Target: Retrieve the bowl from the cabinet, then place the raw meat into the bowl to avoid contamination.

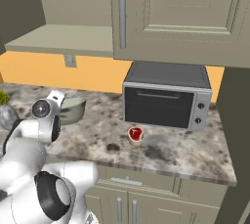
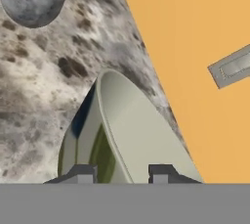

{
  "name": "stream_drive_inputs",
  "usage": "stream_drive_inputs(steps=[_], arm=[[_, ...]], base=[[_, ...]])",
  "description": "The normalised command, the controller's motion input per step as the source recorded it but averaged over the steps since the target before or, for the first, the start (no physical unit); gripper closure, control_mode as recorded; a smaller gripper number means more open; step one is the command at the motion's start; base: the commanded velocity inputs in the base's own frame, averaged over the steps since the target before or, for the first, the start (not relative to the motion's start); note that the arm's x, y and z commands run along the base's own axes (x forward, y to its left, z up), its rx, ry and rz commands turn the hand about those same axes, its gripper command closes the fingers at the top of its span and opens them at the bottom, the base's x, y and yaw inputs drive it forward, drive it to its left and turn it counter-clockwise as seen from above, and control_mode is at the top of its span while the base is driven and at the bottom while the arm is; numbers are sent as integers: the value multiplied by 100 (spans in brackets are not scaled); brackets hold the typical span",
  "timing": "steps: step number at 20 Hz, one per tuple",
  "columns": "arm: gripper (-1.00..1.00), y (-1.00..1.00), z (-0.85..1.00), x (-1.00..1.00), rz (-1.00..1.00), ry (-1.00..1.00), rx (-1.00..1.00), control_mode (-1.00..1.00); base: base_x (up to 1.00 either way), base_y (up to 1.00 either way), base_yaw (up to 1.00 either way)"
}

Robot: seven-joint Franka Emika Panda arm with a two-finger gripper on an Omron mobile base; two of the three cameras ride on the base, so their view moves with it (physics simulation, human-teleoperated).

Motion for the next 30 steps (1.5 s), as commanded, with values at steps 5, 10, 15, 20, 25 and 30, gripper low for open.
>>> stream_drive_inputs(steps=[5,10,15,20,25,30], arm=[[100,9,-32,30,1,2,-2,-100],[100,7,-31,26,1,3,-2,-100],[100,3,-29,25,1,3,-1,-100],[100,2,-25,20,1,4,0,-100],[100,0,-29,0,0,6,0,-100],[100,-5,-30,-14,0,5,0,-100]], base=[[0,0,0],[0,0,0],[0,0,0],[0,0,0],[0,0,0],[0,0,0]])
